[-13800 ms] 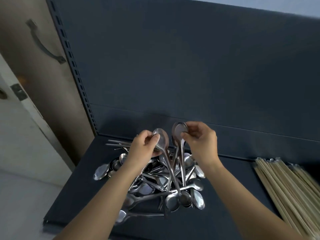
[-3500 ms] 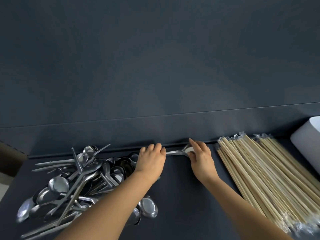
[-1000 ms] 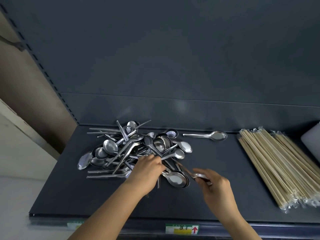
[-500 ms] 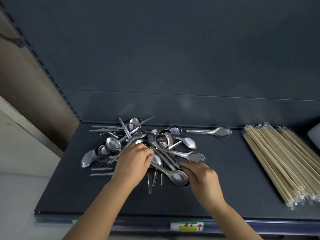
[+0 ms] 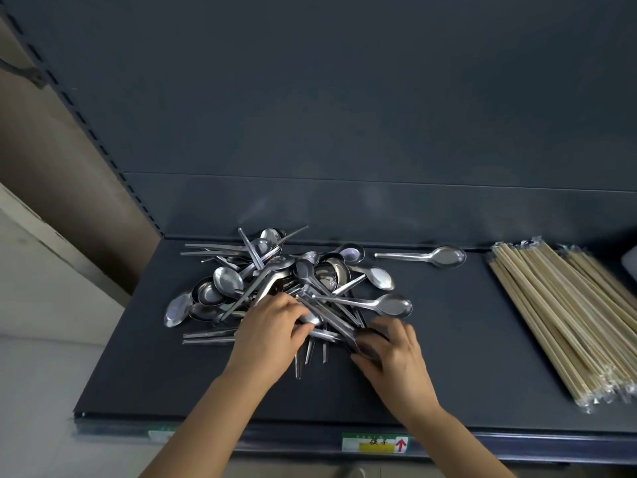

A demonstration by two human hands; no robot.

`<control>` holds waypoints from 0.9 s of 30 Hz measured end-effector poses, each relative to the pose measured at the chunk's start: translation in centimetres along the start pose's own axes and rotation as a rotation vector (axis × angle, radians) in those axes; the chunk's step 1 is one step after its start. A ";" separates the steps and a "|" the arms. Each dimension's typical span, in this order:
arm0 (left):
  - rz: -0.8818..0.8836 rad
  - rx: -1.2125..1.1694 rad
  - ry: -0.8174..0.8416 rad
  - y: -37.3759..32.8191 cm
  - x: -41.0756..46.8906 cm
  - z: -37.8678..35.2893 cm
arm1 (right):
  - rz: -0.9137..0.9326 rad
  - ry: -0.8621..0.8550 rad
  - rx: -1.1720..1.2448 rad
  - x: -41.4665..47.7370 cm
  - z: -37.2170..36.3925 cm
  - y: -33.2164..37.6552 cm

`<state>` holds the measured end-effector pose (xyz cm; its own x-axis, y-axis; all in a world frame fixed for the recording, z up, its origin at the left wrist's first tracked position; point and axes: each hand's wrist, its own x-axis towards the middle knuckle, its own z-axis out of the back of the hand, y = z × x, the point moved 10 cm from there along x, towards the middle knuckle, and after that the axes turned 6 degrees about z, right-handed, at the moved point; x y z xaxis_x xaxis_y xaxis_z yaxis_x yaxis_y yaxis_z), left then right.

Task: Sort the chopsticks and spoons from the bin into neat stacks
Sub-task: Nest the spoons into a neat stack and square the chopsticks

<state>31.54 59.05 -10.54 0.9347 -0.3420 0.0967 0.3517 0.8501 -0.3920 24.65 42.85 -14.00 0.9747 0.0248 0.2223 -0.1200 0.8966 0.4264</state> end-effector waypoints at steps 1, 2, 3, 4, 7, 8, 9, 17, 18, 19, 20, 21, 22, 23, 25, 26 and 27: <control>-0.002 -0.002 0.001 -0.1 0.0 0.0 | -0.048 -0.011 0.025 0.2 0.2 -0.4; -0.005 -0.001 0.001 -0.2 -0.1 0.0 | -0.106 -0.014 0.051 0.3 0.3 -0.8; -0.011 0.004 0.003 -0.3 -0.1 -0.1 | -0.176 0.008 0.081 0.3 0.2 -1.3; -0.022 0.011 0.011 -0.5 -0.1 -0.2 | -0.244 0.033 0.106 0.2 0.0 -1.9; -0.078 0.008 0.066 -1.7 -0.1 -1.0 | -0.369 0.107 0.105 -0.3 -0.5 -3.1; -0.095 -0.003 0.089 -2.2 -0.1 -1.3 | -0.397 0.119 0.114 -0.4 -0.6 -3.4; -0.112 -0.012 0.105 -2.6 -0.1 -1.5 | -0.427 0.129 0.128 -0.4 -0.6 -3.7; -0.214 0.039 0.148 -5.6 0.0 -2.8 | -0.433 0.051 0.198 -0.1 0.9 -4.7; -0.224 0.042 0.138 -6.0 0.2 -2.8 | -0.411 0.018 0.205 0.1 1.4 -4.5; -0.233 0.050 0.132 -6.3 0.3 -2.9 | -0.387 -0.019 0.218 0.3 2.0 -4.3; -0.240 0.070 0.135 -6.5 0.5 -3.1 | -0.363 -0.055 0.233 0.6 2.5 -4.1; -0.249 0.100 0.144 -6.7 0.7 -3.4 | -0.341 -0.086 0.244 0.9 3.1 -3.9; -0.261 0.133 0.153 -6.8 1.0 -3.7 | -0.319 -0.109 0.250 1.1 3.7 -3.7; -0.271 0.163 0.161 -6.9 1.2 -4.0 | -0.298 -0.124 0.254 1.4 4.2 -3.5; -0.274 0.173 0.173 -6.8 1.8 -4.2 | -0.261 -0.139 0.262 2.1 4.9 -3.3; -0.271 0.156 0.167 -6.8 2.0 -4.1 | -0.242 -0.145 0.259 2.5 5.3 -3.1; -0.265 0.132 0.152 -6.7 2.3 -3.8 | -0.219 -0.149 0.254 3.1 5.7 -2.9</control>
<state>31.18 51.06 -11.21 0.7950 -0.6054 0.0380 0.5943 0.7648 -0.2490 26.92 37.82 -9.60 0.9464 -0.2371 0.2194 0.0270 0.7348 0.6777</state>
